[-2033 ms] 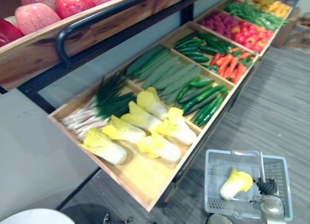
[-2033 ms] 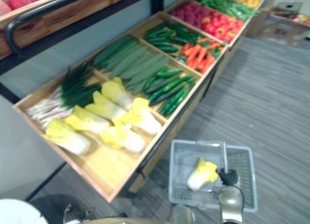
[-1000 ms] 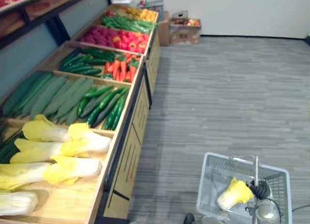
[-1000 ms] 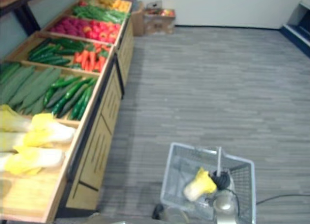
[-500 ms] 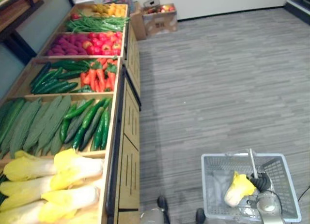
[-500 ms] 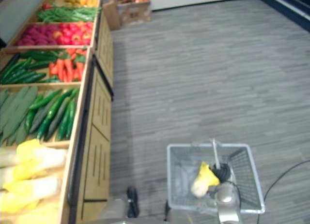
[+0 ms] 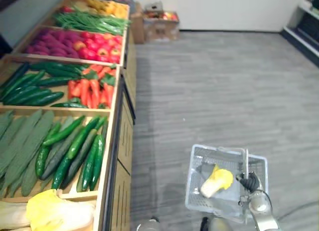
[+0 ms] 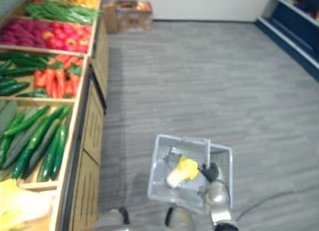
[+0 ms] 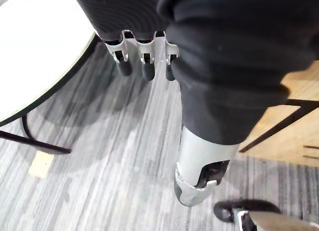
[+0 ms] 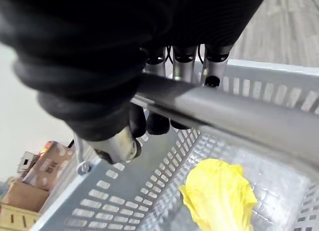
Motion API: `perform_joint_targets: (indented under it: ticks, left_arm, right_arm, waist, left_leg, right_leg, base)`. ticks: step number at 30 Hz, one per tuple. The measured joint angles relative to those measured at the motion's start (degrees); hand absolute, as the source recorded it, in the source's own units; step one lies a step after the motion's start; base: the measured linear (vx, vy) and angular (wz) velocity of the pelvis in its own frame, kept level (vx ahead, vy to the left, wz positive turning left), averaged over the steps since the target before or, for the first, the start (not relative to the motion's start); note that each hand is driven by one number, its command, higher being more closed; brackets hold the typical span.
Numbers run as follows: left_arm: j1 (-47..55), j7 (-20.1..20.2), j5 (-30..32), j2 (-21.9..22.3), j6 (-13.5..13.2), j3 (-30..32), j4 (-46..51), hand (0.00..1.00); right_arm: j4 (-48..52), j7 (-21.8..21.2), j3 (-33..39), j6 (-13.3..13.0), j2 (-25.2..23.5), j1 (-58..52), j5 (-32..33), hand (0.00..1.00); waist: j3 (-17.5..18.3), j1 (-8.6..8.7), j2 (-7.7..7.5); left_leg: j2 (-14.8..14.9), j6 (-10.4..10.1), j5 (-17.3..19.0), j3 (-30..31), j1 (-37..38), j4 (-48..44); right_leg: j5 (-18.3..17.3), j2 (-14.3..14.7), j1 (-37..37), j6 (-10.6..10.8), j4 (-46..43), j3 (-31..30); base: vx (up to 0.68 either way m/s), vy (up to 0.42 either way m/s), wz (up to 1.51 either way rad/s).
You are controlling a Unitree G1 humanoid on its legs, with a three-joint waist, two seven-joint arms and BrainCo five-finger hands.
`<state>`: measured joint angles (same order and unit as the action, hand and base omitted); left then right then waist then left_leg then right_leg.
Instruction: Pick vegetable in the basket
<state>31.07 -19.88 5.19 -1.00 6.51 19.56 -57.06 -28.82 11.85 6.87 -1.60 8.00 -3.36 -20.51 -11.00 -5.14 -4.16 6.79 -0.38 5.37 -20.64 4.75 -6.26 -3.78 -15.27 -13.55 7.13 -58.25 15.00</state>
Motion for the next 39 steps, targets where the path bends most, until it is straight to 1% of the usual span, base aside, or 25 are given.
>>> perform_joint_targets:
  ticks: [1, 3, 4, 5, 6, 7, 9, 10, 11, 12, 13, 14, 16, 19, 20, 21, 23, 26, 31, 33, 34, 35, 36, 38, 39]
  left_arm:
    - [-0.03, 0.12, -0.53, -0.78, 0.02, -0.02, 0.06, 0.00]
    - [0.08, -0.01, -0.54, -2.24, 0.01, 0.03, 1.17, 0.00]
    - [0.22, -0.09, -0.53, -3.27, 0.00, 0.16, 2.03, 0.00]
    - [0.24, -0.14, -0.52, -4.75, -0.02, 1.17, 2.74, 0.00]
    - [-0.48, -0.13, -0.50, -6.54, -0.04, 1.91, 2.78, 0.00]
    - [-0.96, 0.10, -0.39, -6.32, -0.37, 1.77, 2.89, 0.00]
    - [-3.68, 1.21, 0.24, -3.40, -4.71, -0.01, 6.19, 0.00]
    - [-6.08, 1.73, 0.28, -1.94, -5.94, -0.71, 6.70, 0.00]
    - [-10.07, 2.36, 0.45, -1.28, -7.47, -1.84, 6.90, 0.00]
    - [-12.16, 2.54, 0.80, -1.51, -9.13, -1.96, 8.47, 0.00]
    - [-13.23, 2.60, 0.84, -1.85, -9.36, -1.89, 8.90, 0.00]
    - [-15.09, 2.62, 0.83, -2.32, -9.63, -1.83, 9.17, 0.00]
    - [-16.22, 2.74, 0.57, -0.93, -9.56, -1.77, 8.54, 0.00]
    - [-15.45, 2.66, -0.54, -0.08, -9.57, -1.34, 8.46, 0.00]
    - [-15.65, 2.65, -0.54, 0.09, -9.63, -0.99, 8.69, 0.00]
    - [-15.67, 2.65, -0.55, 0.13, -9.63, -0.97, 8.84, 0.00]
    - [-15.75, 2.61, -0.63, 0.56, -9.58, -0.69, 8.97, 0.00]
    - [-14.83, 2.73, -0.60, 0.78, -8.85, -1.22, 9.05, 0.00]
    - [-15.09, 3.11, -0.43, 0.79, -8.84, -2.48, 9.26, 0.00]
    - [-15.12, 3.59, -0.26, 0.63, -8.80, -3.67, 9.59, 0.00]
    - [-15.72, 3.95, 0.00, 0.87, -8.80, -4.48, 9.75, 0.00]
    - [-16.39, 3.99, 0.01, 1.78, -8.73, -4.45, 9.58, 0.00]
    - [-17.12, 4.29, 0.30, 2.04, -8.45, -3.40, 6.76, 0.00]
    - [-18.16, 4.50, 0.81, 1.01, -8.19, -3.45, 5.68, 0.00]
    - [-18.63, 4.50, 1.71, -0.38, -8.07, -3.43, 5.66, 0.00]
  right_arm:
    - [0.00, -0.02, 0.05, 0.03, 0.05, 0.34, -0.07, 1.00]
    - [-0.14, -0.35, 0.02, 0.13, 0.03, 0.51, -0.22, 1.00]
    - [-0.16, -0.41, 0.04, 0.18, 0.03, 0.64, -0.21, 1.00]
    - [-0.26, -0.41, 0.06, 0.23, -0.02, 0.94, -0.21, 1.00]
    - [-0.77, -0.38, 0.58, 0.29, 0.16, 1.04, -0.21, 1.00]
    - [-1.29, -0.38, 1.37, 0.41, 0.48, 1.12, -0.26, 1.00]
    - [-1.12, -0.30, 3.81, 0.79, 1.42, 1.85, -1.50, 1.00]
    - [-1.02, -0.29, 4.45, 0.87, 2.27, 1.78, -1.84, 1.00]
    - [-1.03, -0.39, 4.61, 1.07, 2.13, 1.13, -1.99, 1.00]
    - [-0.66, -0.43, 4.65, 1.13, 1.43, 0.76, -1.98, 1.00]
    - [-0.54, -0.43, 4.90, 1.27, 1.04, 0.45, -1.97, 1.00]
    - [-0.47, -0.35, 5.55, 1.42, 1.00, -0.80, -1.98, 1.00]
    - [-0.67, -0.29, 7.76, 2.27, 1.31, -2.71, -1.96, 1.00]
    - [-0.66, -0.37, 8.32, 2.45, 2.36, -2.95, -1.92, 1.00]
    - [-0.66, -0.38, 8.29, 2.45, 2.35, -2.95, -1.92, 1.00]
    - [-0.66, -0.39, 8.20, 2.45, 2.31, -2.97, -1.92, 1.00]
    - [-0.48, -0.41, 7.85, 2.43, 2.33, -2.94, -1.87, 1.00]
    - [-0.05, -0.36, 8.31, 2.43, 2.52, -3.51, -1.79, 1.00]
    - [0.46, -0.30, 9.01, 2.44, 3.34, -4.50, -1.79, 1.00]
    - [0.36, -0.31, 8.84, 2.43, 3.26, -4.84, -1.78, 1.00]
    - [0.06, -0.33, 8.87, 2.32, 3.51, -4.90, -1.79, 1.00]
    - [-0.33, -0.33, 8.80, 2.10, 3.76, -3.93, -1.79, 1.00]
    - [-0.54, 0.12, 7.29, 2.29, 3.21, -0.22, -1.91, 1.00]
    - [-0.89, 0.11, 6.80, 2.30, 2.13, -0.20, -1.90, 1.00]
    - [-0.97, 0.01, 6.08, 2.26, 0.38, -0.15, -1.93, 1.00]
  waist:
    - [0.10, 0.09, -0.15]
    - [0.04, 0.09, -0.04]
    - [0.07, 0.03, -0.11]
    - [0.23, -0.12, -0.92]
    - [0.48, -0.42, -1.44]
    - [0.96, -0.89, -0.57]
    - [1.62, -1.55, 2.39]
    - [1.61, -1.51, 4.32]
    - [1.67, -1.22, 4.71]
    - [2.16, 0.07, 2.58]
    - [2.17, 0.72, 1.80]
    - [2.42, 0.94, 0.52]
    - [2.85, 1.00, 1.84]
    - [3.50, 1.69, 3.44]
    - [3.79, 1.79, 3.92]
    - [3.75, 1.88, 3.80]
    - [3.16, 1.55, 2.83]
    - [3.15, 1.71, 2.95]
    - [3.84, 1.83, 4.14]
    - [4.02, 1.92, 4.42]
    - [3.60, 2.30, 6.07]
    - [3.25, 2.23, 7.81]
    - [1.76, 1.77, 7.75]
    - [1.70, 1.73, 7.06]
    - [1.62, 1.41, 4.55]
  left_leg:
    - [-0.12, -0.34, 0.24, 1.45, 0.44, 0.22]
    - [0.33, -1.38, 1.49, 4.77, 0.38, -0.41]
    - [0.60, -2.41, 1.97, 6.36, 0.23, -1.14]
    - [0.37, -3.87, 2.53, 7.99, 0.11, -1.78]
    - [0.49, -5.08, 2.73, 9.99, -0.11, -1.53]
    - [1.14, -5.74, 2.33, 10.60, -0.11, -0.56]
    - [4.19, -6.32, 1.10, 11.59, -1.32, 0.74]
    - [5.42, -8.63, 0.56, 13.74, -1.38, 1.66]
    - [5.84, -8.77, 0.28, 16.24, -1.72, 2.11]
    - [5.33, -9.90, -0.15, 19.25, -3.26, 1.94]
    - [5.21, -10.58, -0.29, 20.97, -3.85, 1.65]
    - [5.25, -11.36, -0.11, 23.48, -4.43, 1.69]
    - [8.49, -10.74, -2.06, 26.08, -4.61, 0.60]
    - [10.19, -12.37, -5.11, 27.94, -7.45, -1.16]
    - [10.00, -10.70, -8.10, 28.93, -9.66, -1.41]
    - [9.88, -9.69, -9.37, 28.94, -10.43, -1.42]
    - [9.88, -3.03, -16.06, 19.57, -13.42, -1.70]
    - [11.00, -2.12, -11.90, 3.76, -15.44, -11.83]
    - [9.32, -2.19, -12.85, -3.59, -14.44, -6.88]
    - [7.03, -1.80, -16.79, -4.05, -13.23, -0.83]
    - [8.33, -1.12, -19.54, -4.11, -13.00, 1.34]
    - [10.12, -1.19, -19.81, -4.19, -12.79, 1.89]
    - [5.69, -4.81, -16.03, -4.83, -11.05, 3.02]
    - [5.17, -3.67, -14.89, -5.19, -10.67, 4.85]
    - [3.58, -3.27, -14.54, -5.32, -10.47, 4.96]
  right_leg:
    - [-3.59, -2.13, -0.29, -2.09, 1.18, 2.19]
    - [-5.42, -5.14, -0.40, -3.57, 8.88, 4.75]
    - [-5.14, -5.84, 0.00, -3.22, 15.69, 4.73]
    - [-1.34, -6.15, 1.79, -2.27, 27.85, 3.63]
    - [-1.77, -5.16, 4.45, 0.25, 34.49, 0.39]
    - [-2.21, -3.67, 5.43, 0.27, 36.69, 0.94]
    - [-2.59, -1.59, 4.49, -0.40, 35.34, 1.61]
    - [-2.71, -0.38, 2.48, -0.48, 30.84, -1.89]
    - [-4.75, 0.02, -1.09, -2.02, 24.23, -9.06]
    - [-6.24, 0.35, -0.48, -2.61, 25.34, -15.17]
    - [-8.89, 0.71, 0.71, 0.39, 26.16, -17.22]
    - [-14.15, 0.98, 3.66, 4.85, 28.89, -16.40]
    - [-16.24, 2.23, 5.88, 3.00, 26.94, -8.78]
    - [-18.80, 3.38, 7.83, 1.85, 25.49, -3.38]
    - [-19.24, 3.38, 8.85, 1.47, 26.75, -0.71]
    - [-19.23, 3.39, 9.25, 1.43, 27.50, 0.18]
    - [-17.90, 3.60, 12.89, -0.17, 33.19, 5.85]
    - [-16.62, 4.19, 19.09, -0.31, 38.27, 10.82]
    - [-13.95, 5.19, 23.10, 0.78, 44.02, 15.00]
    - [-11.75, 4.39, 22.72, 1.23, 42.83, 15.56]
    - [-10.86, 3.23, 18.04, 0.92, 34.02, 14.51]
    - [-12.81, 3.68, 15.87, 1.05, 33.18, 13.77]
    - [-0.02, 5.81, 21.73, 1.32, 57.31, 12.50]
    - [-0.12, 5.78, 20.94, 1.42, 57.42, 12.30]
    - [-0.41, 3.86, 21.07, 1.89, 56.96, 12.24]
  base:
    - [0.25, -0.158, 0.85]
    - [0.19, -0.210, 0.78]
    - [0.17, -0.345, 0.77]
    - [0.14, -0.377, 0.89]
    - [0.18, -0.458, 0.73]
    - [0.16, -0.338, 0.46]
    - [0.11, -0.314, 0.26]
    - [-0.03, -0.301, 0.65]
    - [-0.04, -0.362, 1.03]
    - [0.02, -0.299, 1.17]
    - [0.04, -0.392, 1.19]
    - [0.04, -0.400, 1.16]
    - [0.09, -0.390, 1.01]
    - [0.08, -0.276, 0.84]
    - [0.07, -0.173, 0.98]
    - [0.06, -0.133, 1.07]
    - [0.08, -0.152, 0.99]
    - [0.13, -0.133, 0.82]
    - [0.22, -0.018, 0.59]
    - [0.17, 0.074, 0.50]
    - [0.10, 0.047, 0.36]
    - [0.07, 0.148, -0.10]
    - [0.08, 0.207, -0.34]
    - [0.14, 0.217, -0.14]
    - [0.09, 0.135, 0.04]
